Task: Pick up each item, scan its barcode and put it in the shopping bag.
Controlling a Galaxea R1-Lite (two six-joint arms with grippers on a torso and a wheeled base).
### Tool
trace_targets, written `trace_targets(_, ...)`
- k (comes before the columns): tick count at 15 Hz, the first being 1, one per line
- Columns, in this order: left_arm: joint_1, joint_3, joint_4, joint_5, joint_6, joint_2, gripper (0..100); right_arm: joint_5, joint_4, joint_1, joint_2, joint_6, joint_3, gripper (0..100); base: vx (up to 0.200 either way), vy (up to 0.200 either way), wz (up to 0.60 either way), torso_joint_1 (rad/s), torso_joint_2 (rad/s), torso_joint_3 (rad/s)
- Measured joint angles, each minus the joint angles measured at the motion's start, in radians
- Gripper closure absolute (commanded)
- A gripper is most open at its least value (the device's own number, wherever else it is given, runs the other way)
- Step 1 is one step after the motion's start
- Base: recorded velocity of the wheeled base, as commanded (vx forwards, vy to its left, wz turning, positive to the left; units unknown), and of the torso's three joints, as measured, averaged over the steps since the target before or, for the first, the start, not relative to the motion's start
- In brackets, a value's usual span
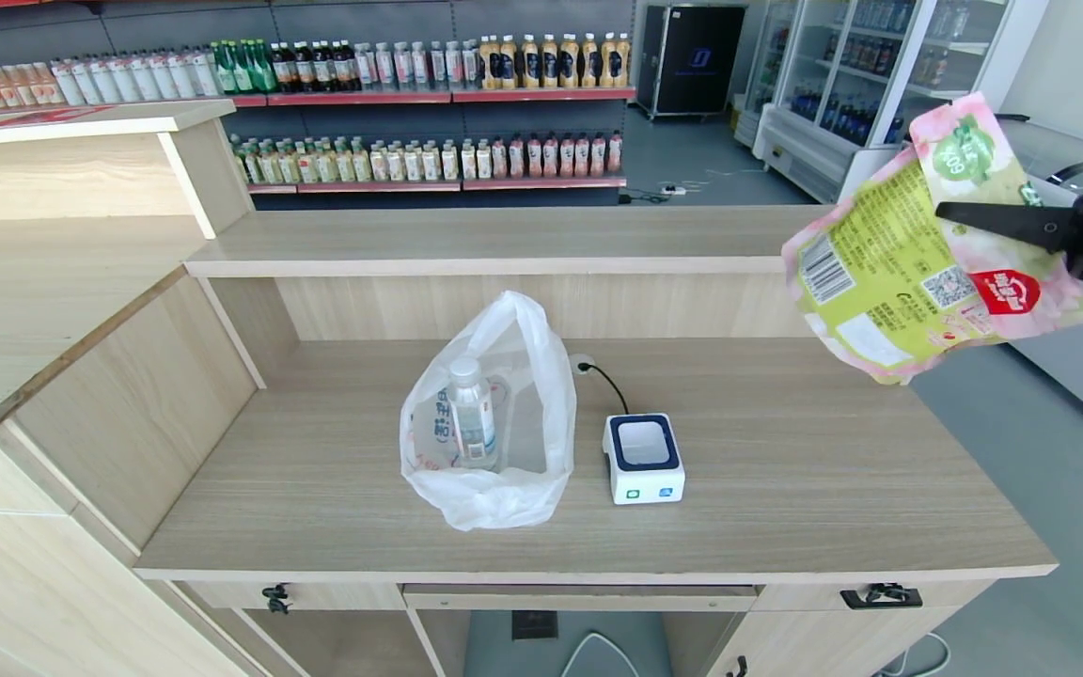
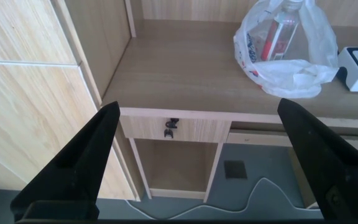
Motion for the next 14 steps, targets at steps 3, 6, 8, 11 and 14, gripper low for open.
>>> trace_targets(3,0.0,0.0,0.0,0.0,0.0,0.0,0,0.006,-0.014,0.141,-0.074,0.191,-0.077,100,0.0,0.0,0.0,0.0,0.0,0.0)
trace_targets(6,0.001,0.0,0.0,0.0,0.0,0.0,0,0.062,-0.005,0.293,-0.134,0.22,-0.071,100,0.0,0.0,0.0,0.0,0.0,0.0)
trace_targets(8,0.0,0.0,0.0,0.0,0.0,0.0,0,0.074,0.023,0.376,-0.167,0.223,-0.053,100,0.0,0.0,0.0,0.0,0.0,0.0)
trace_targets(11,0.0,0.0,0.0,0.0,0.0,0.0,0,0.076,0.124,0.468,-0.217,0.222,-0.07,100,0.0,0.0,0.0,0.0,0.0,0.0)
trace_targets(14,0.001,0.0,0.0,0.0,0.0,0.0,0,0.07,0.157,0.487,-0.276,0.221,-0.078,100,0.0,0.0,0.0,0.0,0.0,0.0)
